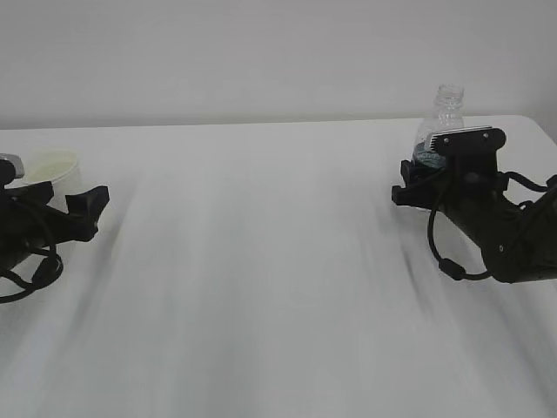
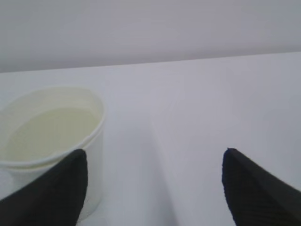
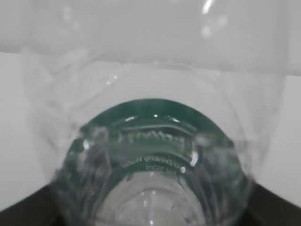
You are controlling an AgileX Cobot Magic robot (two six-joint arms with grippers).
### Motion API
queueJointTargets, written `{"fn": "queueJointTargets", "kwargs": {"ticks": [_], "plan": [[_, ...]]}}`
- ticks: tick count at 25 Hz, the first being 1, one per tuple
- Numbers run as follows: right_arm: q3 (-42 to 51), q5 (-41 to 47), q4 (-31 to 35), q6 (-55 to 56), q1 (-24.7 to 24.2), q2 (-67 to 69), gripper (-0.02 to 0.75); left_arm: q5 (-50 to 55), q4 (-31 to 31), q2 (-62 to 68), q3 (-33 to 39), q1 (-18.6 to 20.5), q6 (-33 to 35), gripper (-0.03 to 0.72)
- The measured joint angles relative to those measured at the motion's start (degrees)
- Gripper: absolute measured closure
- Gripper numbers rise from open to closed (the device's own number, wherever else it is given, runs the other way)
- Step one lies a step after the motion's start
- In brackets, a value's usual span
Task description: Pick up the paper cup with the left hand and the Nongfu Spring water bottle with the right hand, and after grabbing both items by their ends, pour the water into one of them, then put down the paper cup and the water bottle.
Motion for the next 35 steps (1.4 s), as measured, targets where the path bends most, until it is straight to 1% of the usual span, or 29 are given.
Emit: {"fn": "queueJointTargets", "kwargs": {"ticks": [6,11,18,23,28,35], "plan": [[0.0,0.0,0.0,0.0,0.0,0.0,0.273,0.0,-0.2,-4.3,0.2,-0.7,0.0,0.052],[0.0,0.0,0.0,0.0,0.0,0.0,0.273,0.0,2.5,-7.2,0.3,-1.1,-0.2,0.064],[0.0,-0.7,0.9,-0.1,0.0,0.1,0.273,0.0,3.0,-7.5,0.3,-4.5,-0.4,0.075],[0.0,-2.8,0.9,-0.2,0.0,1.7,0.273,0.0,3.2,-7.5,0.3,-6.1,-0.4,0.085],[0.0,-6.7,1.0,-0.2,0.0,3.1,0.273,0.0,3.2,-7.5,0.3,-6.4,-0.4,0.093],[0.0,-6.9,1.1,-0.3,0.0,4.6,0.273,0.0,3.2,-7.5,0.3,-6.4,-0.4,0.096]]}}
